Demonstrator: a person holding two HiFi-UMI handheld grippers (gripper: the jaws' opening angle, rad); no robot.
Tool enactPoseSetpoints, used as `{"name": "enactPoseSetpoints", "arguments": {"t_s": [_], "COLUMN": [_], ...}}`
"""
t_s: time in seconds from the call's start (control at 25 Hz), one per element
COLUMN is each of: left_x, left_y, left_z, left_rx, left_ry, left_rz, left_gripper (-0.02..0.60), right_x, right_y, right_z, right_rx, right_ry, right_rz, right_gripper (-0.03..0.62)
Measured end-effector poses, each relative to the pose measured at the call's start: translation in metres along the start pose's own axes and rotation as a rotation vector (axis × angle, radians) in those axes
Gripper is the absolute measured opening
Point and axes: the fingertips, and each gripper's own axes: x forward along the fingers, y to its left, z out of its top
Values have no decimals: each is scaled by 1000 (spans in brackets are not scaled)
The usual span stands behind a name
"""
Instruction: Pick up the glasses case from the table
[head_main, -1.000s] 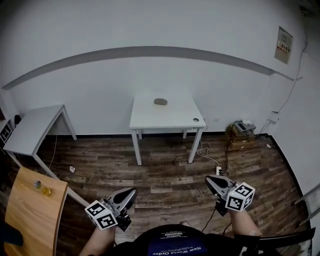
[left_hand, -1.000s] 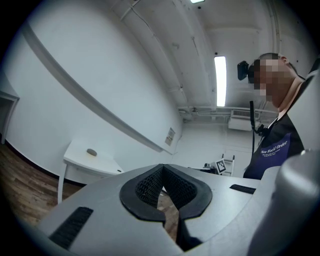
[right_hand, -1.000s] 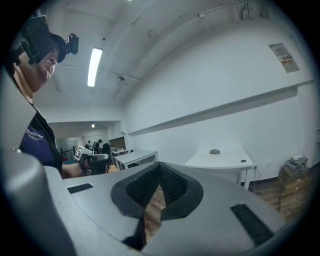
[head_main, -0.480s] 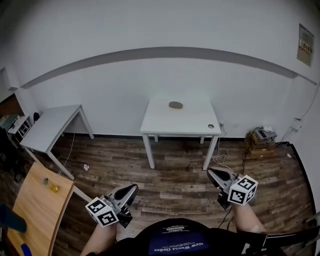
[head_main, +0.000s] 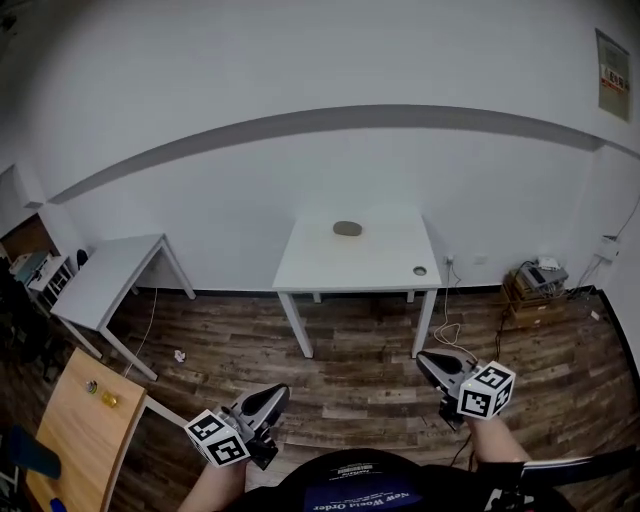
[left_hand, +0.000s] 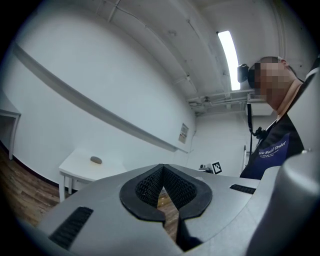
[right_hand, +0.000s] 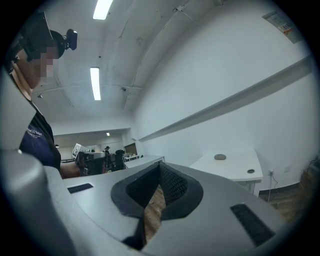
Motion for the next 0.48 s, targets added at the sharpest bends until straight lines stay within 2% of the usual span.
{"name": "enactPoseSetpoints", "arguments": {"t_s": [0.12,0.28,0.48], "left_x": [17,31,41], "left_y": [16,50,114], "left_z": [4,6,24], "left_rx": [4,-27,-22], "left_ry": [13,7,0], "left_rz": [-5,-31,-94], "left_gripper": [2,2,2], "right_x": [9,32,96], "right_y": [-20,-40,-44], "right_z": [0,-6,12], "right_rx": [8,32,-8], "right_ry": [1,18,-1], "right_rz": [-10,-51,-74], "right_gripper": [0,0,0]}}
